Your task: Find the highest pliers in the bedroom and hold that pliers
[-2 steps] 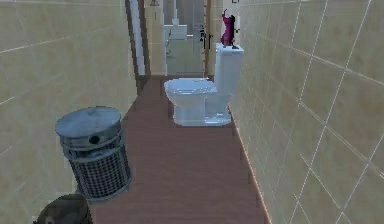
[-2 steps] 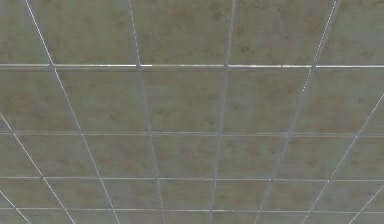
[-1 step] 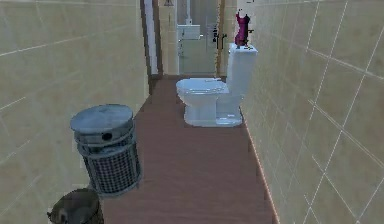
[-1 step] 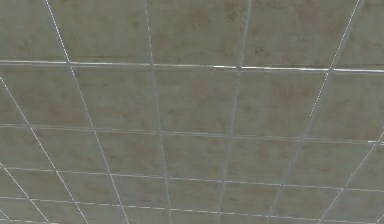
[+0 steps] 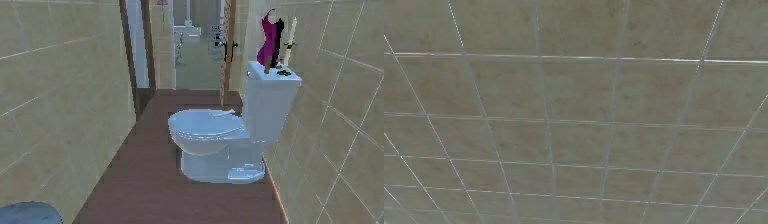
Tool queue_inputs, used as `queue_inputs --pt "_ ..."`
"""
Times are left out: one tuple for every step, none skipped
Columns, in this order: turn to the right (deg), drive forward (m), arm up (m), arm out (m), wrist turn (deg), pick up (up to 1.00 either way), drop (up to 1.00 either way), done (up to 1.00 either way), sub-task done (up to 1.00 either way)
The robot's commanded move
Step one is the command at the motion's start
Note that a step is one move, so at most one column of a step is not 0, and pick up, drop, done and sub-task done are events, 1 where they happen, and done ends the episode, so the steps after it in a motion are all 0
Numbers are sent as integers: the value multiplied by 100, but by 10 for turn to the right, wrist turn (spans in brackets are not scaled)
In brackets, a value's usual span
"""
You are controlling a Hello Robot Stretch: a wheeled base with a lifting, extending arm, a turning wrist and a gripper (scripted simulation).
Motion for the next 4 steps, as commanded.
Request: queue_inputs --pt "0 85 0 0 0 0 0 0 0" --pt "-270 0 0 0 0 0 0 0 0" --pt "-30 0 0 0 0 0 0 0 0" --pt "0 50 0 0 0 0 0 0 0"
